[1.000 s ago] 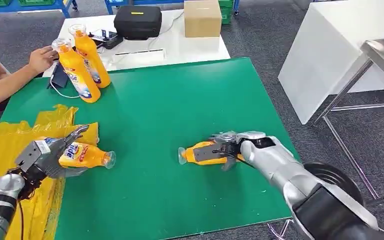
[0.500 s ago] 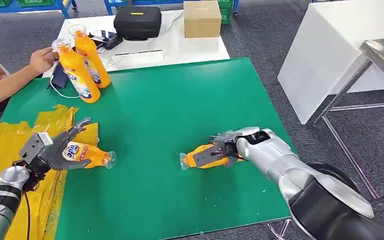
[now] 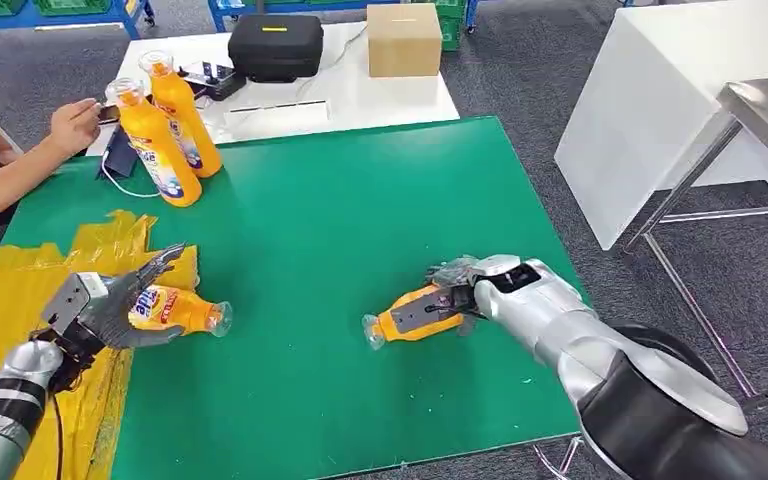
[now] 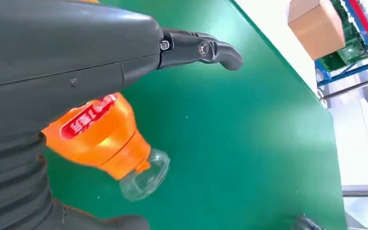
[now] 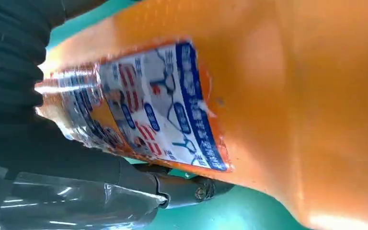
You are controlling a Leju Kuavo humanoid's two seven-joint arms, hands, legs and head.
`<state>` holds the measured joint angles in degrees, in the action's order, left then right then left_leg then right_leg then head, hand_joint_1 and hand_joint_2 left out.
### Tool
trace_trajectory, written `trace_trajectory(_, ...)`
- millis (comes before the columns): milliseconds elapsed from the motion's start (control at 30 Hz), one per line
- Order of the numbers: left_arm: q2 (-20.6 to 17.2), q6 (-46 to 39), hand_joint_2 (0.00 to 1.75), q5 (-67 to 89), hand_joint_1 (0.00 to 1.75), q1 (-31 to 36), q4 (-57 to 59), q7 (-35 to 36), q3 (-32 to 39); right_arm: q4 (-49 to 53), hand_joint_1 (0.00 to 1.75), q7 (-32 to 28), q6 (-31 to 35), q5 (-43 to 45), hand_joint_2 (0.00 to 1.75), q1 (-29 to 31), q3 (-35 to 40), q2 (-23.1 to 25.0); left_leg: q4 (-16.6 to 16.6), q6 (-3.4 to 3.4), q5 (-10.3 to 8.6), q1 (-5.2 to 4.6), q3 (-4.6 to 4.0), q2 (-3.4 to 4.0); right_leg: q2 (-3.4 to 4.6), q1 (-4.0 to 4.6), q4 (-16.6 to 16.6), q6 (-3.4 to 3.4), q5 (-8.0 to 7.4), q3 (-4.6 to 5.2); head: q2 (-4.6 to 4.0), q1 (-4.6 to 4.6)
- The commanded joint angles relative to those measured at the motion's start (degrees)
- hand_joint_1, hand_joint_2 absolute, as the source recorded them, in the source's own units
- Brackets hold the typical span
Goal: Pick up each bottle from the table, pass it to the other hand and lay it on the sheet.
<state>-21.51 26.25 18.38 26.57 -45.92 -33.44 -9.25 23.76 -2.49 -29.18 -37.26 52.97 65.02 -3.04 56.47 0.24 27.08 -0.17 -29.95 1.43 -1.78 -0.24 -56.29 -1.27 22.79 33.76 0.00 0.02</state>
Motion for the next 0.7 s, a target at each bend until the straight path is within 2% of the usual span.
trace_trajectory(33, 0.5, 0.31, 1.75, -0.38, 0.0, -0.33, -0.01, 0.57, 0.86, -2.98, 0.0, 0.05, 0.42, -0.64, 1.75, -2.07, 3.63, -1.43, -0.03, -0.04, -0.02, 0.11, 0.01, -0.23, -0.03, 0.09, 0.12, 0.0, -0.02, -0.1, 0.0, -0.02)
trace_trajectory(200, 0.46, 0.19, 1.75, -0.48, 0.0, -0.7, -0.22, 0.61, 1.06, -2.82, 0.0, 0.04, 0.95, -0.91, 1.75, -2.61, 3.79, -1.9, -0.02, -0.03, -0.03, 0.09, 0.03, -0.2, -0.03, 0.07, 0.1, 0.0, -0.02, -0.11, 0.0, -0.02)
trace_trajectory(500, -0.01, 0.09, 1.75, -1.18, 0.0, -2.97, -2.2, 0.88, 2.43, -1.98, 0.0, -0.51, 2.65, -2.32, 1.75, -4.61, 4.63, -5.44, -0.05, -0.02, -0.05, 0.11, 0.21, -0.29, -0.1, 0.09, 0.19, -0.01, -0.03, -0.35, 0.0, -0.02)
trace_trajectory(700, -0.03, 0.14, 1.75, -1.21, 0.0, -3.04, -2.32, 0.87, 2.5, -1.88, 0.0, -0.61, 2.66, -2.36, 1.75, -4.65, 4.64, -5.58, -0.03, -0.01, -0.05, 0.11, 0.33, -0.23, -0.04, 0.09, 0.27, 0.0, -0.07, -0.5, 0.02, 0.0)
